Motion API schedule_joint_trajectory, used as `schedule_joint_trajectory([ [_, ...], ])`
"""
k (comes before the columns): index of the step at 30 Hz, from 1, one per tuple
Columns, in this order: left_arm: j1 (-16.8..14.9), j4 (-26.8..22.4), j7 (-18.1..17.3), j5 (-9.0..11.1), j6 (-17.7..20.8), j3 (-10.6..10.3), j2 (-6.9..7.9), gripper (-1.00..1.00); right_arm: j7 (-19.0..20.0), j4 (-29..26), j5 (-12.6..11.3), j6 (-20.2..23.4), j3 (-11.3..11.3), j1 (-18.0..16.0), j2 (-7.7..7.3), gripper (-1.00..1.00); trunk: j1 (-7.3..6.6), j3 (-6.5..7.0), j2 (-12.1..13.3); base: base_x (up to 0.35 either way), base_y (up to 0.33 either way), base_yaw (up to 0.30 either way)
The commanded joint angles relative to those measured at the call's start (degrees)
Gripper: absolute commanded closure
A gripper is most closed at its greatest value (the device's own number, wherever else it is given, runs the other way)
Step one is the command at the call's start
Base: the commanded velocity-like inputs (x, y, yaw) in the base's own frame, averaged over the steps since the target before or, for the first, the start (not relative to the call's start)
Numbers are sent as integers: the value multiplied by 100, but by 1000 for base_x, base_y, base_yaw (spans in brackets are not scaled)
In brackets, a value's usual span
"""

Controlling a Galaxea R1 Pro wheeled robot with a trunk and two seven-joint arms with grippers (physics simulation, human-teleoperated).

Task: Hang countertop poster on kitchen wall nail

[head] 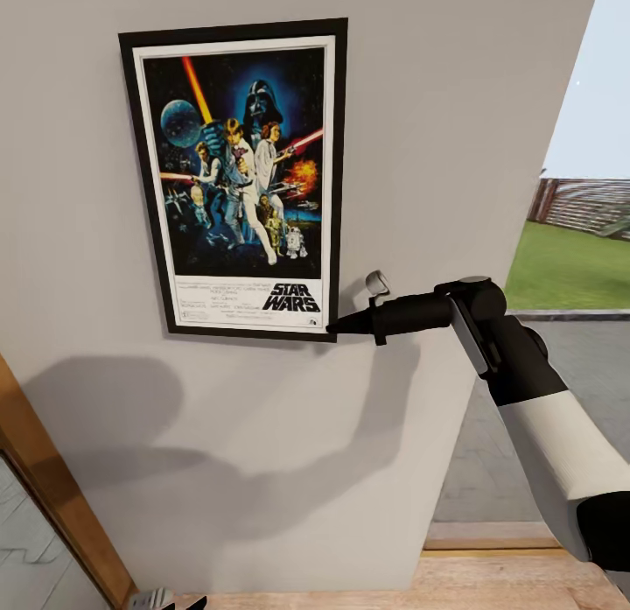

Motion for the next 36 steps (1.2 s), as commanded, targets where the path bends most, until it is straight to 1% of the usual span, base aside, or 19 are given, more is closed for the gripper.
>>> schedule_joint_trajectory([
  [1, -6, 5, -10, 34, -37, -46, 1, -100, 1, 1, -41, 58, 11, -7, -6, 100, 4, -13, -13, 0, 0, 0],
  [36, -6, 5, -10, 34, -35, -46, 1, -100, 0, 1, -41, 58, 11, -7, -6, 100, 4, -13, -13, 4, 0, 0],
])
